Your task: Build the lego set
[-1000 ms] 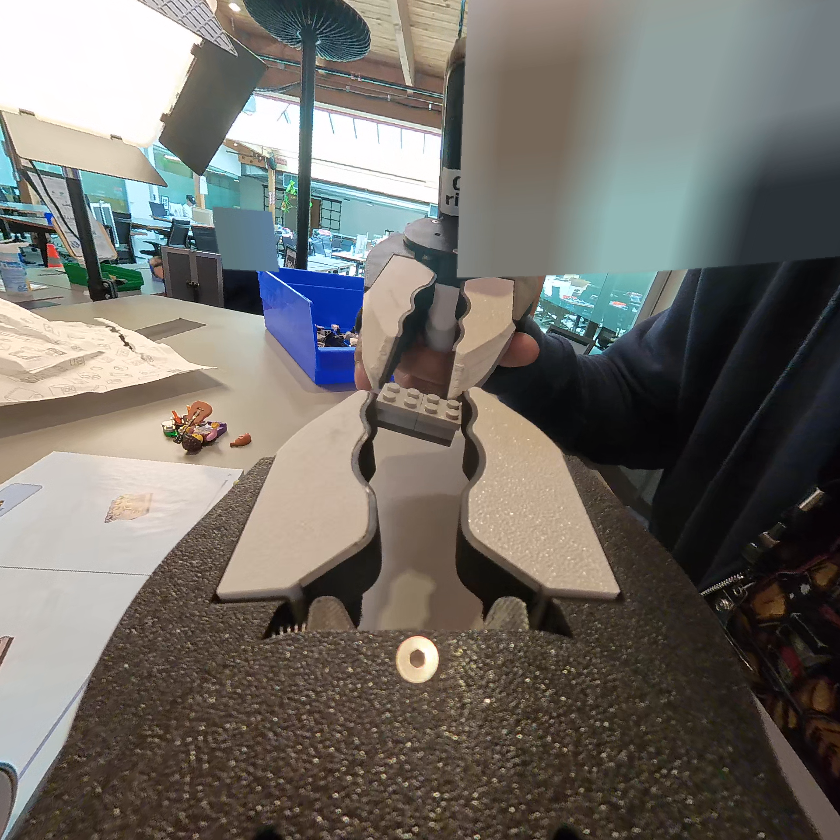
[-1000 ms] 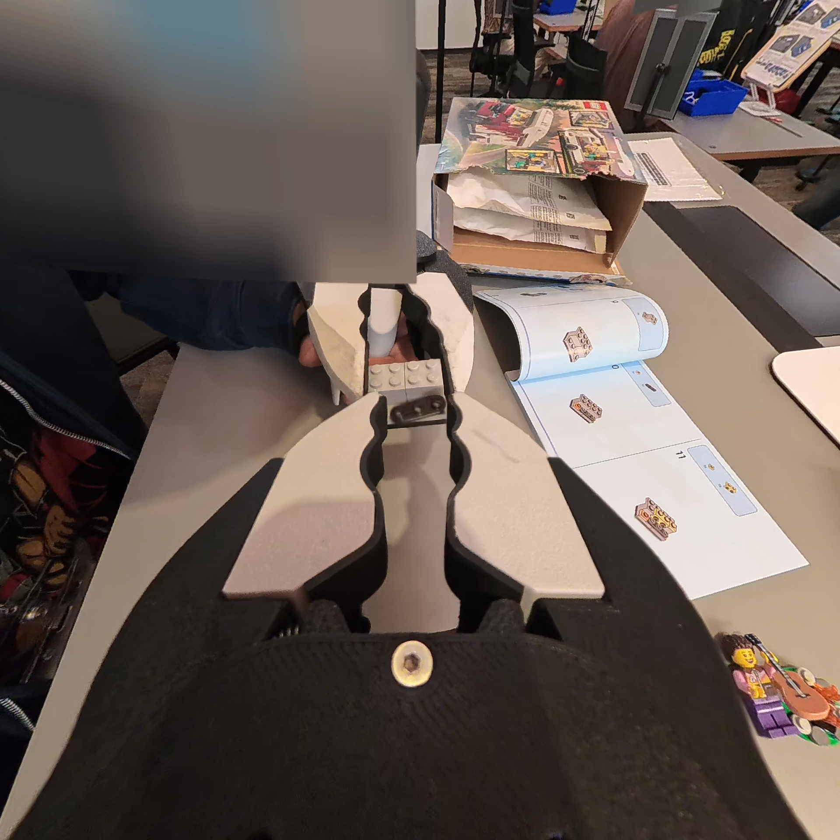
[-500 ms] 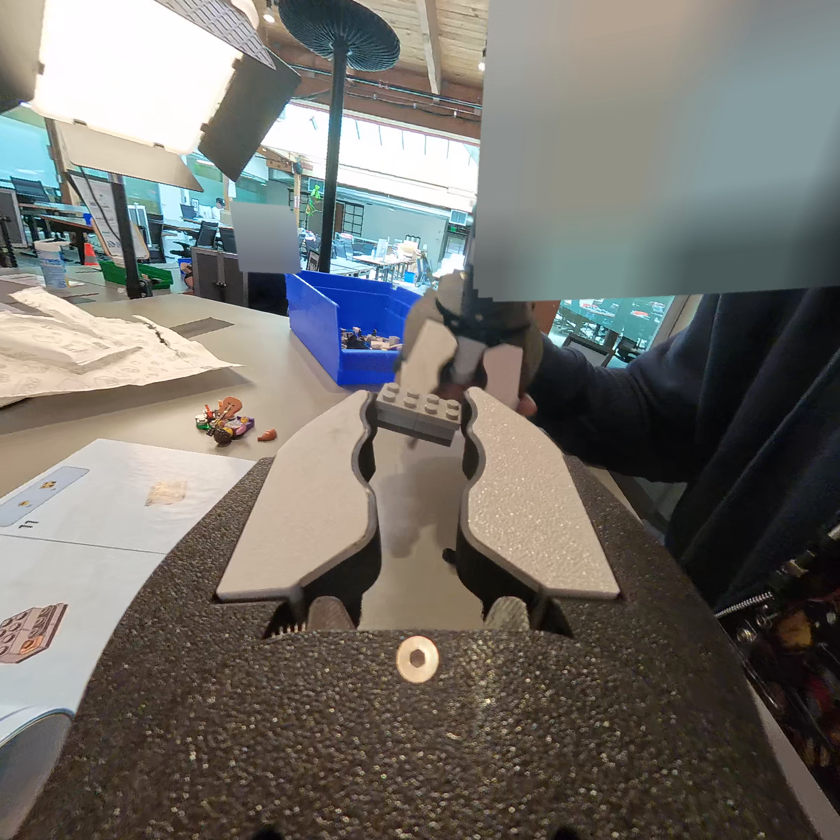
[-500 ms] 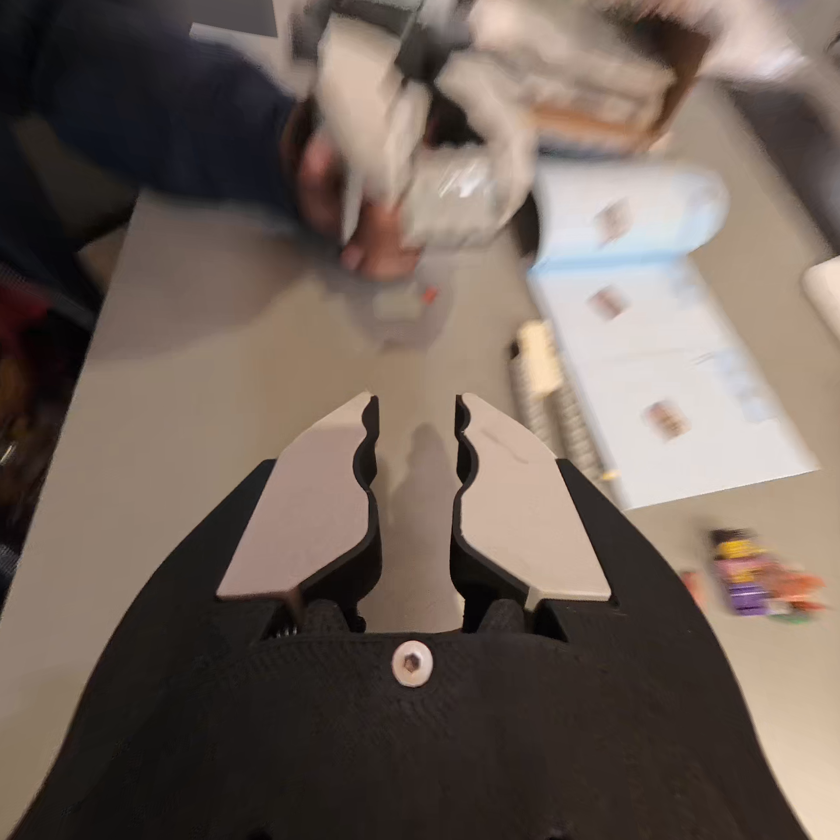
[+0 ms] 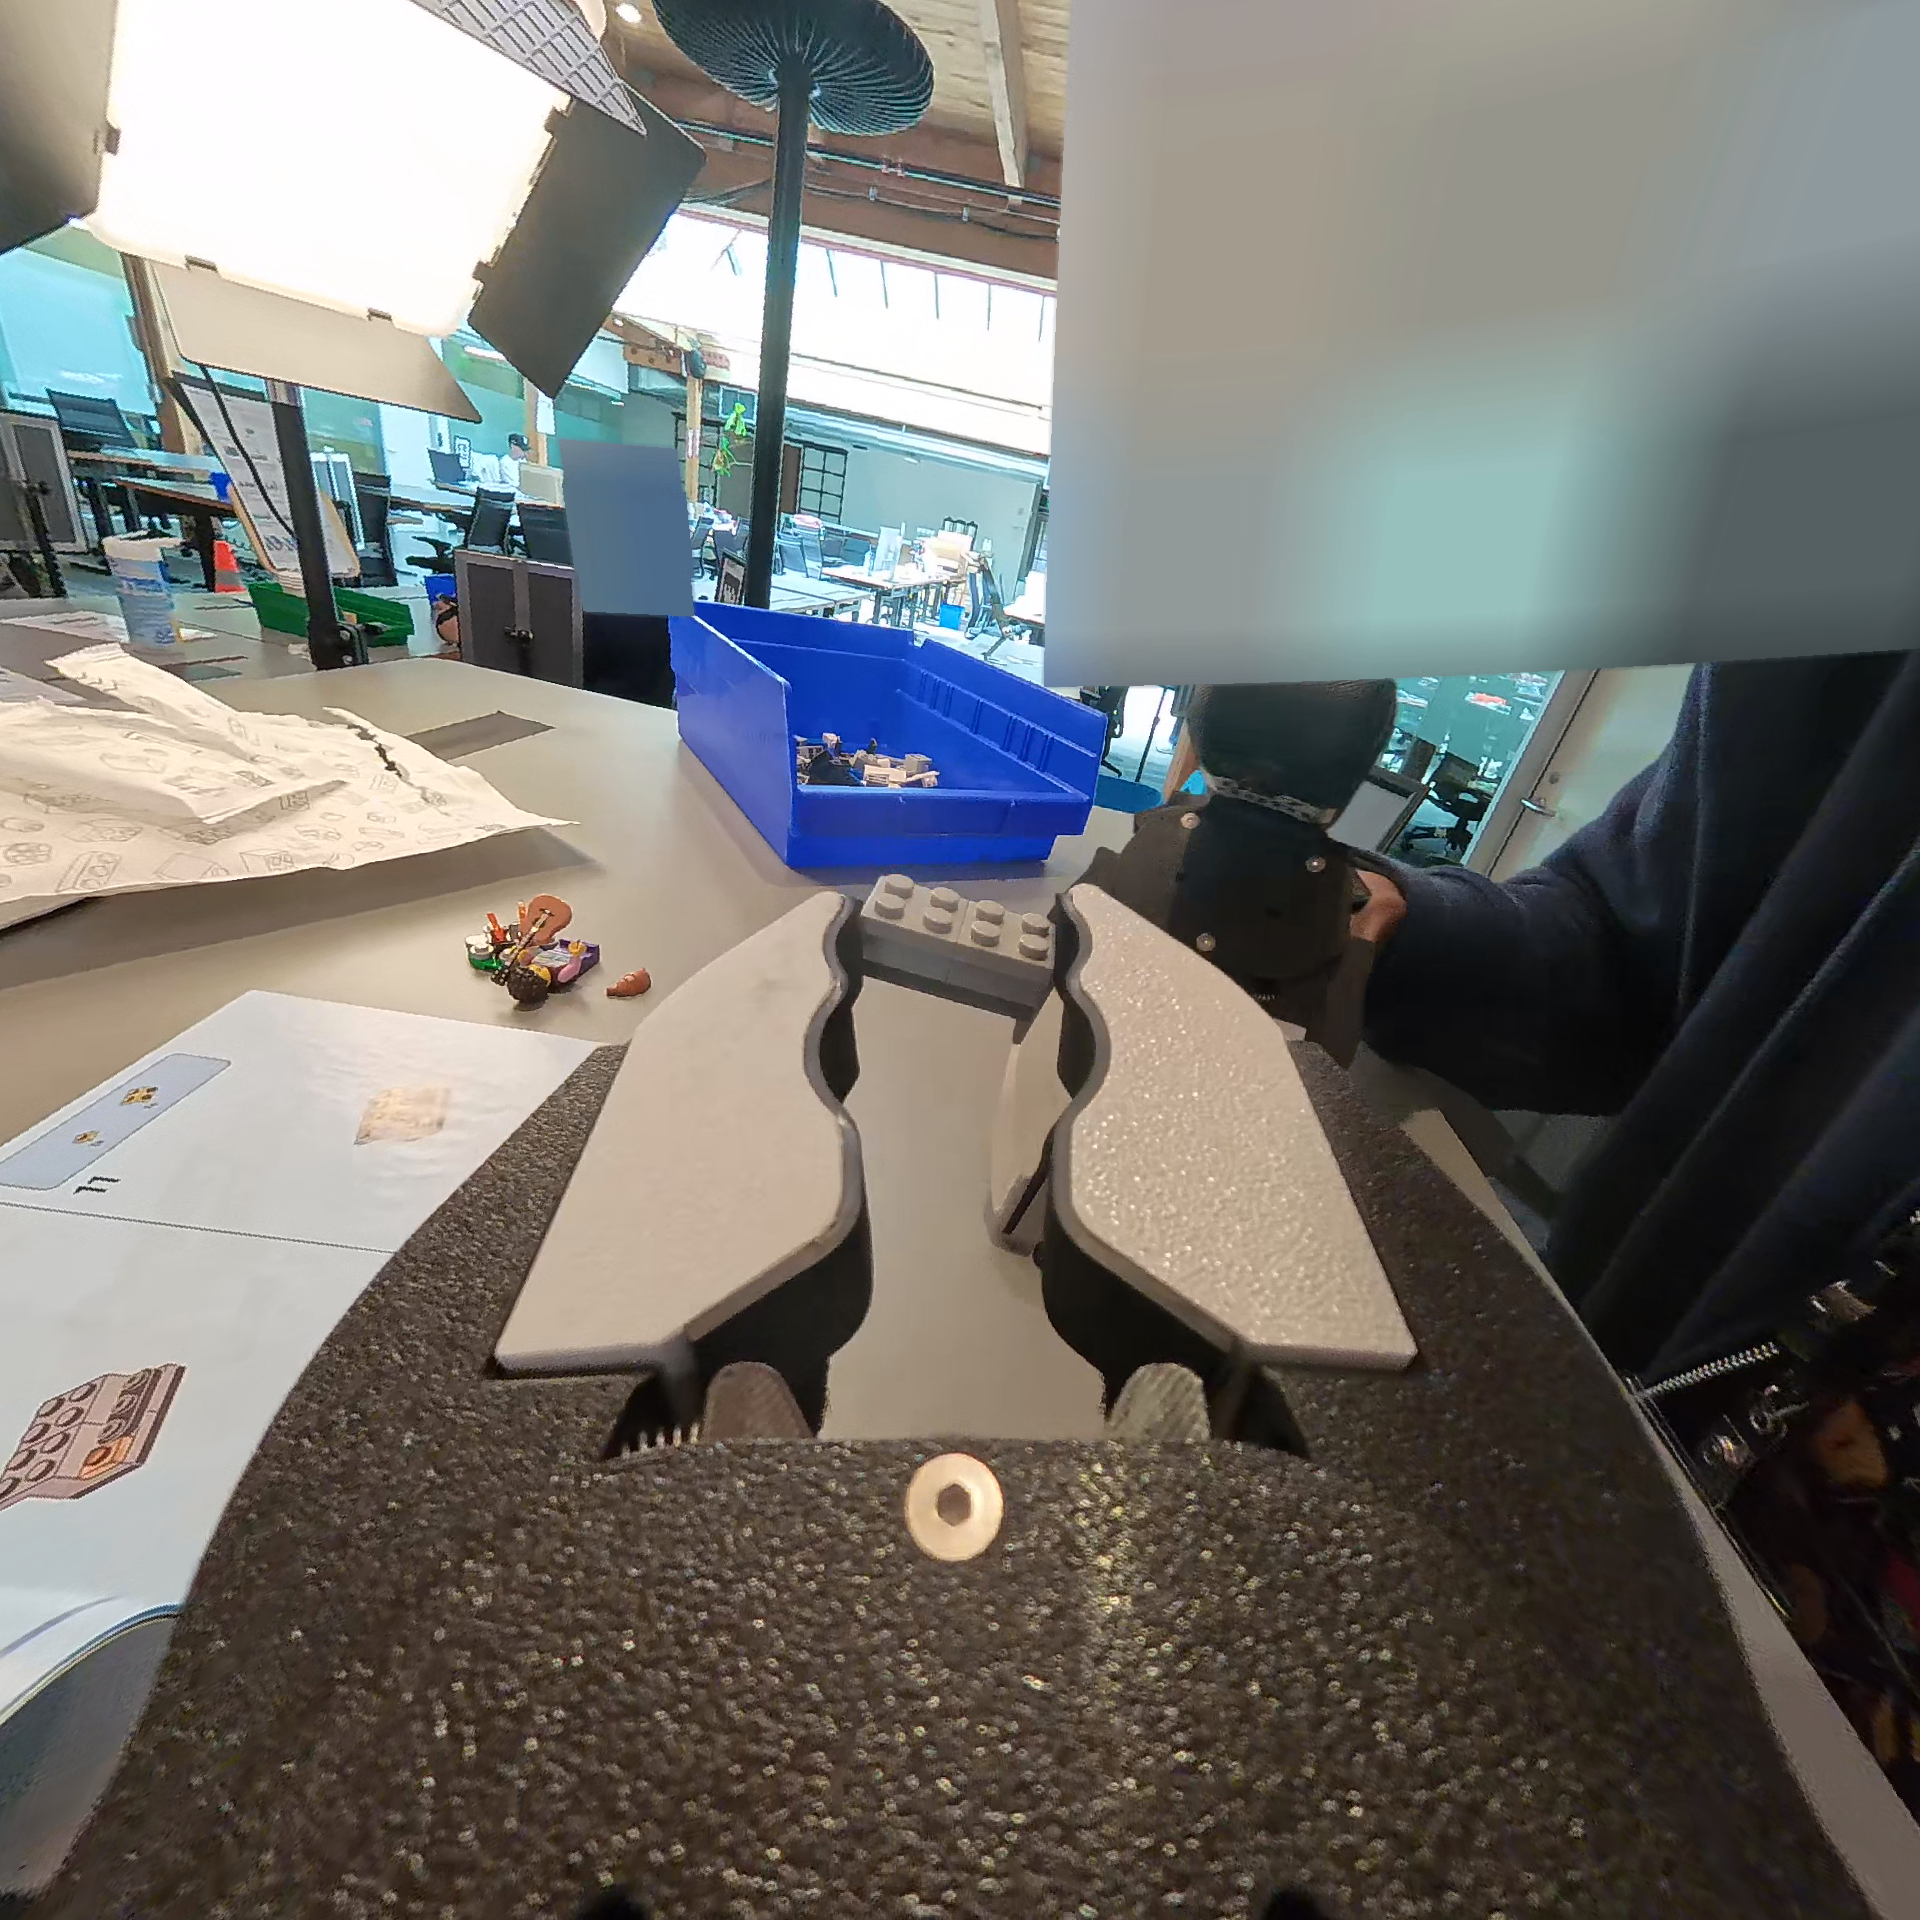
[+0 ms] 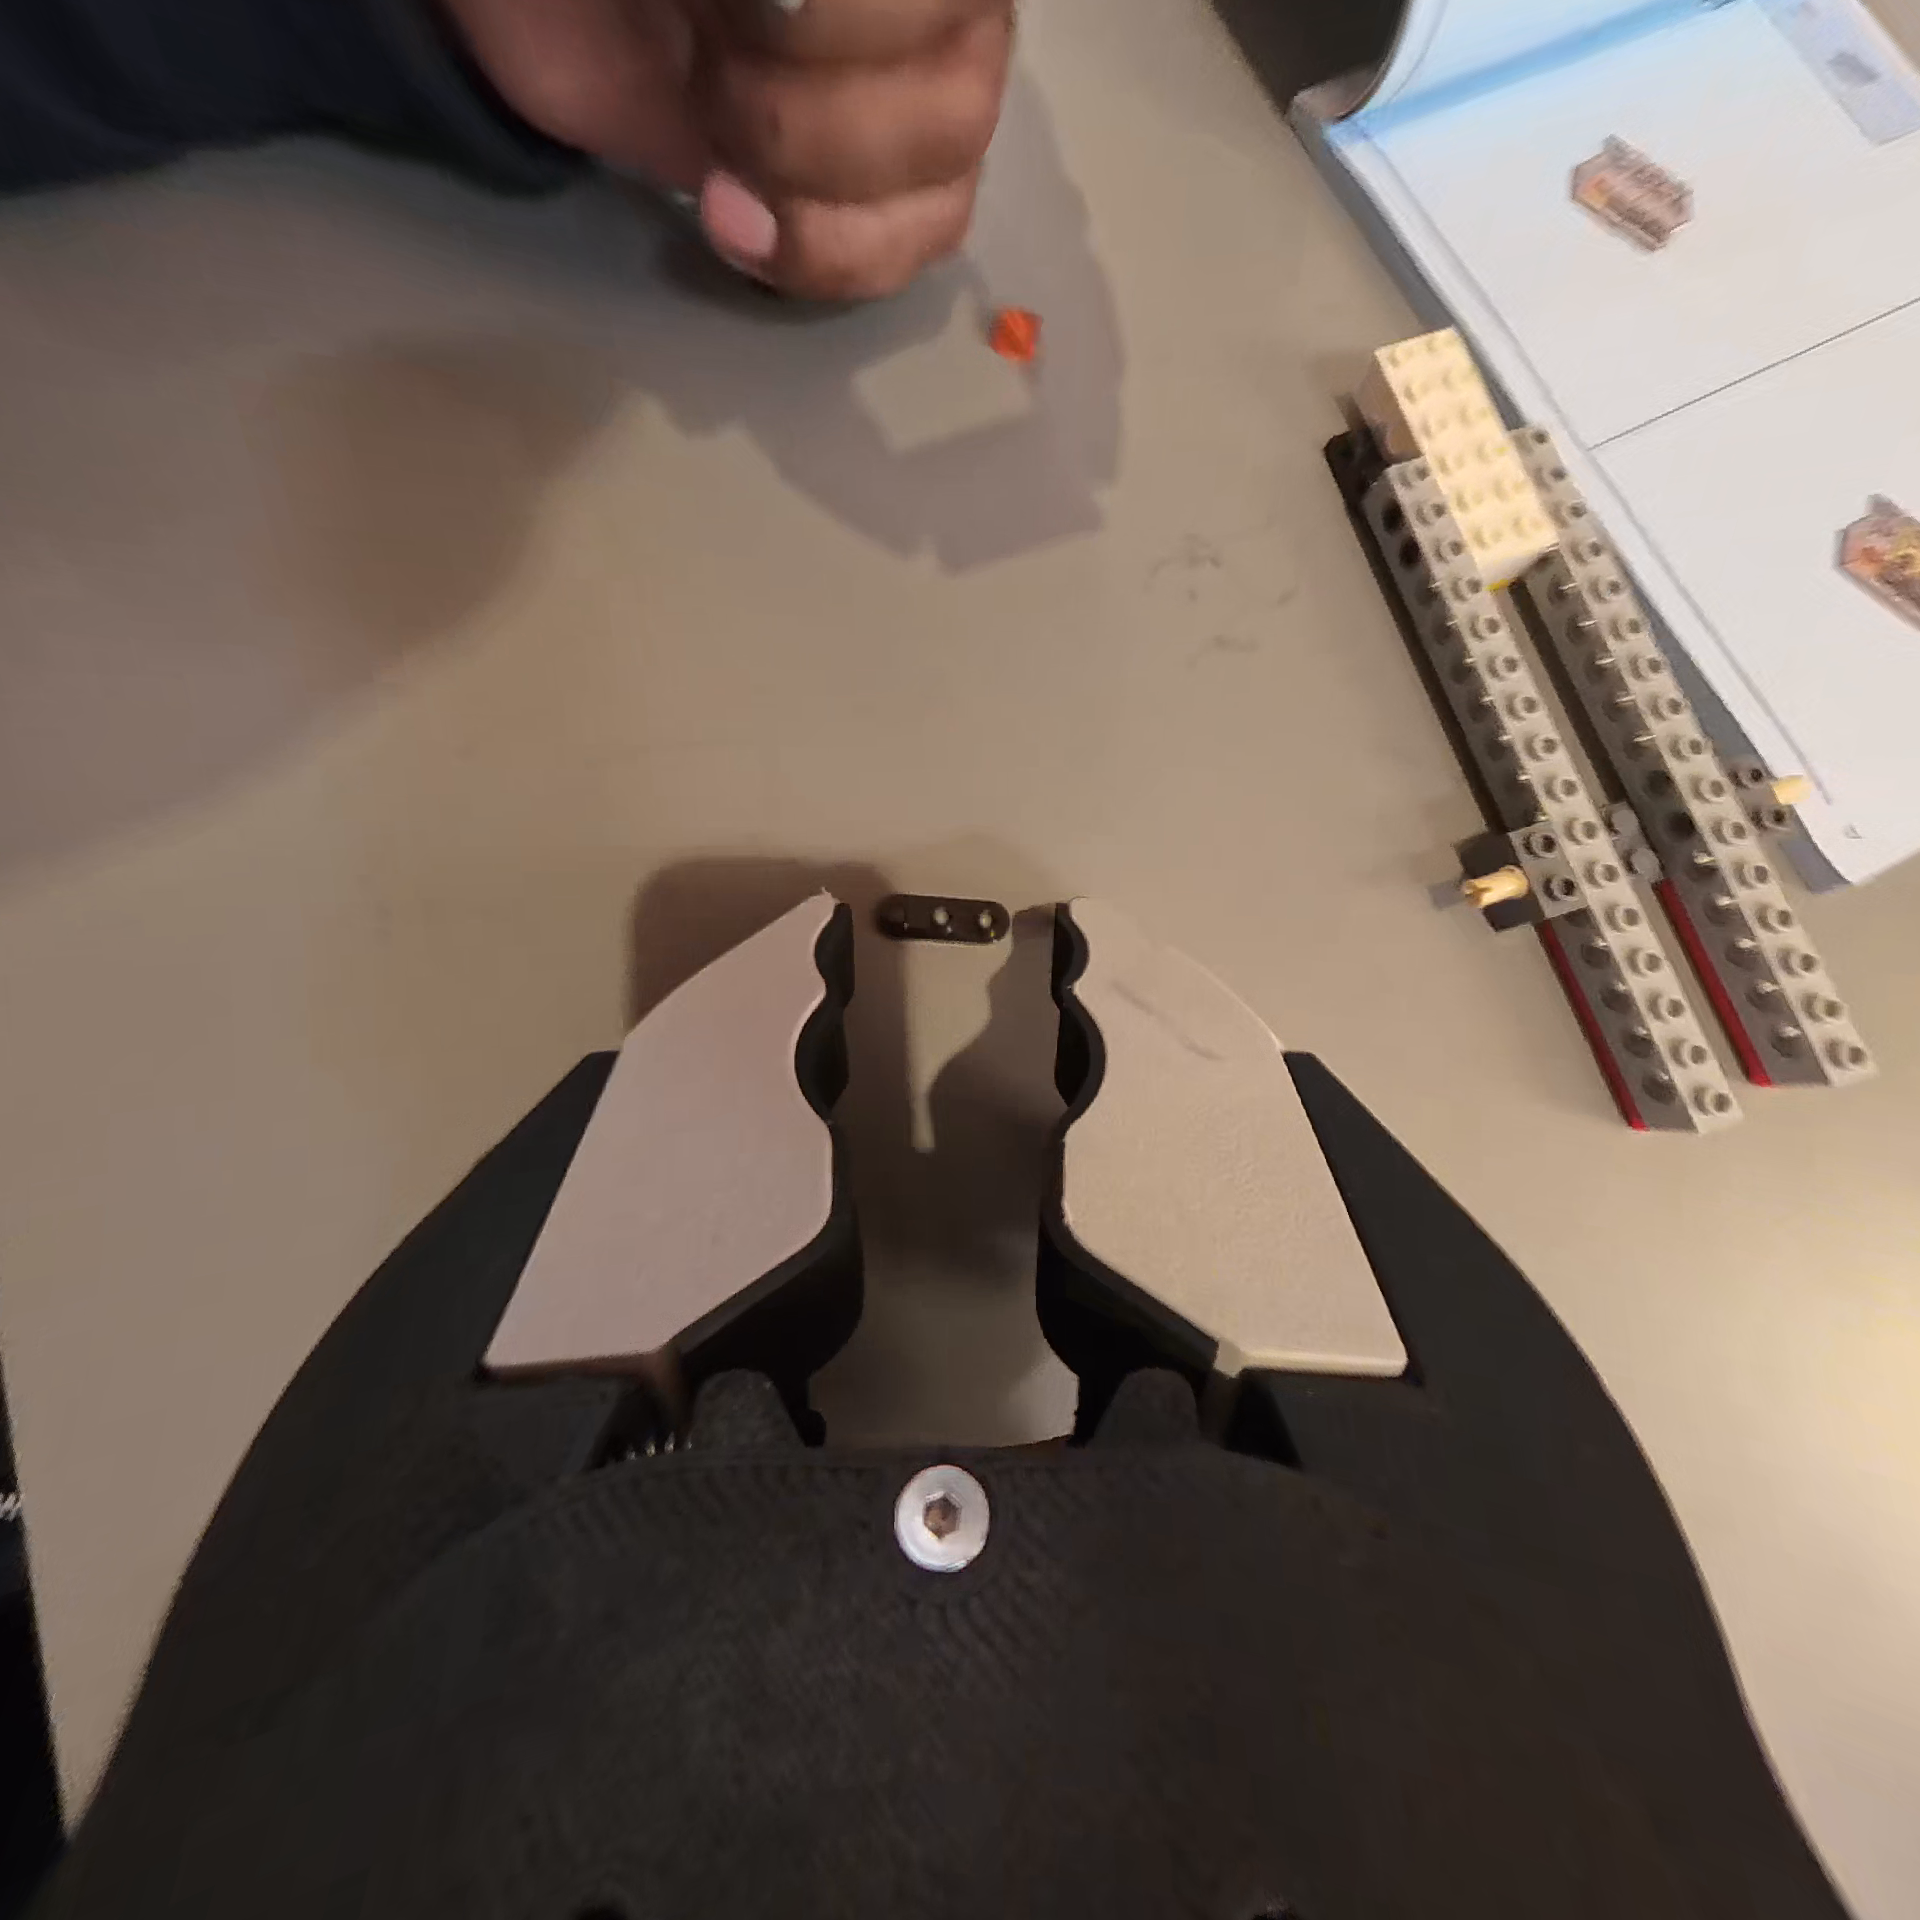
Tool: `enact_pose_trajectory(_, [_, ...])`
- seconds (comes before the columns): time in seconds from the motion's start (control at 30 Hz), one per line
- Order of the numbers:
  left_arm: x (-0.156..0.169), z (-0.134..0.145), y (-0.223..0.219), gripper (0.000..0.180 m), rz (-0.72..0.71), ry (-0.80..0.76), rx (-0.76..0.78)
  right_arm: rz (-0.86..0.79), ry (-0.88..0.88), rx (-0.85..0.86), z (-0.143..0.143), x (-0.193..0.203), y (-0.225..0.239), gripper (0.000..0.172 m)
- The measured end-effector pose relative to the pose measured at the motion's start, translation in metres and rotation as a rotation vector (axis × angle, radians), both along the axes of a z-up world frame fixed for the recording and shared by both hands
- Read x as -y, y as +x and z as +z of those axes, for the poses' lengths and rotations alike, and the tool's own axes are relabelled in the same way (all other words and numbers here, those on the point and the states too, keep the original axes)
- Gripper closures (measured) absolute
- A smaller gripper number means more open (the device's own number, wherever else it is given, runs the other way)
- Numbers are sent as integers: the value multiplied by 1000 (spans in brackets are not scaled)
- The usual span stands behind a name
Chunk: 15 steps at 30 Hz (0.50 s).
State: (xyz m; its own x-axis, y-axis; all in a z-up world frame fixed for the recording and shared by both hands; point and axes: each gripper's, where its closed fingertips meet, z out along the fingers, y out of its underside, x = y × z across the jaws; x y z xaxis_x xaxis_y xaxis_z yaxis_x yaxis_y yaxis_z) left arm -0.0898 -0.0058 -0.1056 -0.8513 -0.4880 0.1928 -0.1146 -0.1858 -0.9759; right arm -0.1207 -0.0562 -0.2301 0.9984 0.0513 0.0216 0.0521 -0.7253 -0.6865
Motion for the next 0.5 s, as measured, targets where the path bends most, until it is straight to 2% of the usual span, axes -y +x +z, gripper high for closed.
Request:
enact_pose_trajectory(0.27, [-1, -3, 1, 145, 10, 20, 1, -27, 1, 2, 0, 0, 1, 136])
enact_pose_trajectory(0.5, [-1, -8, 4, 145, 31, 63, -12, -34, -5, 2, 0, -1, 0, 148])
